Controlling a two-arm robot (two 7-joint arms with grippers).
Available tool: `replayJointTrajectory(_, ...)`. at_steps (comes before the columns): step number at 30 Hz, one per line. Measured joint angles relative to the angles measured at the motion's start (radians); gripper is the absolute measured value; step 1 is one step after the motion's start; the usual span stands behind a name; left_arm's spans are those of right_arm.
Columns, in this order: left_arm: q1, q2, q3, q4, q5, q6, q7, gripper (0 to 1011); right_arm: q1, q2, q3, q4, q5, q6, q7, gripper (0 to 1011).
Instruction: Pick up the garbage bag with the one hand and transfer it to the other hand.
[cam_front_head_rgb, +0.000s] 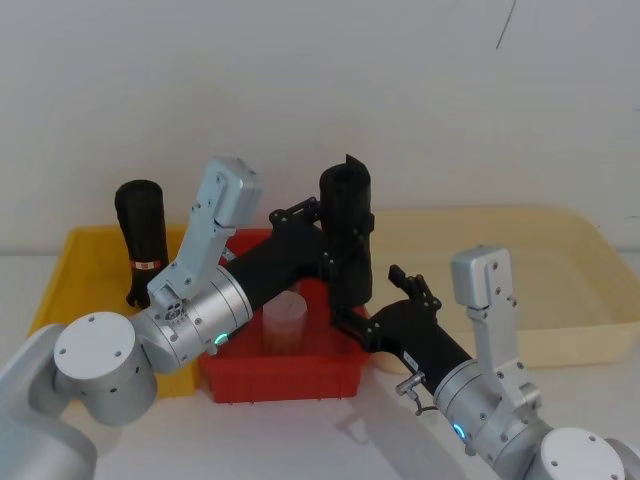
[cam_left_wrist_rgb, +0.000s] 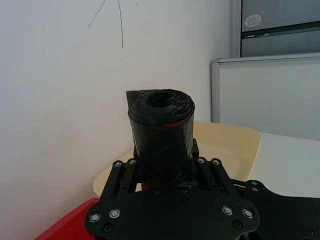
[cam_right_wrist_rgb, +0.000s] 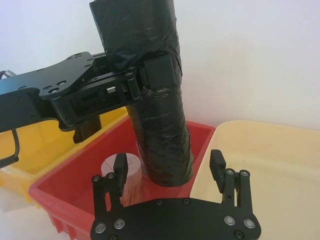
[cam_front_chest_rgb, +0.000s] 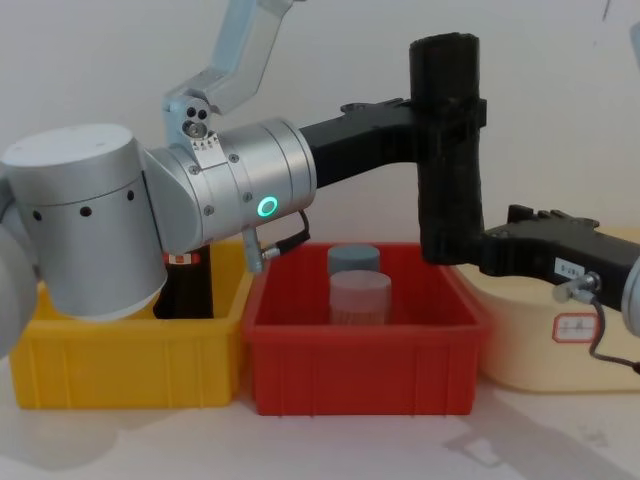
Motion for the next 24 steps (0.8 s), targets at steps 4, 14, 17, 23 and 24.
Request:
replayJointTrajectory(4, 0.000, 0.000, 0.000, 0.000, 0.000, 0.000, 0.000, 466, 0.002, -0.002, 0.003, 0.003, -0.003, -0.002, 0.005, 1000)
replayJointTrajectory(14, 0.000, 0.000, 0.000, 0.000, 0.000, 0.000, 0.000, 466, 0.006, -0.006, 0.007, 0.011, -0.010, -0.005, 0.017, 1000)
replayJointTrajectory(17, 0.000, 0.000, 0.000, 0.000, 0.000, 0.000, 0.000, 466, 0.008, -0.007, 0.007, 0.014, -0.011, -0.006, 0.021, 1000)
replayJointTrajectory(23, 0.000, 0.000, 0.000, 0.000, 0.000, 0.000, 0.000, 466, 0.010, -0.008, 0.007, 0.019, -0.014, -0.008, 0.025, 1000)
replayJointTrajectory(24, 0.000, 0.000, 0.000, 0.000, 0.000, 0.000, 0.000, 466, 0.012, -0.009, 0.007, 0.021, -0.015, -0.009, 0.026, 1000)
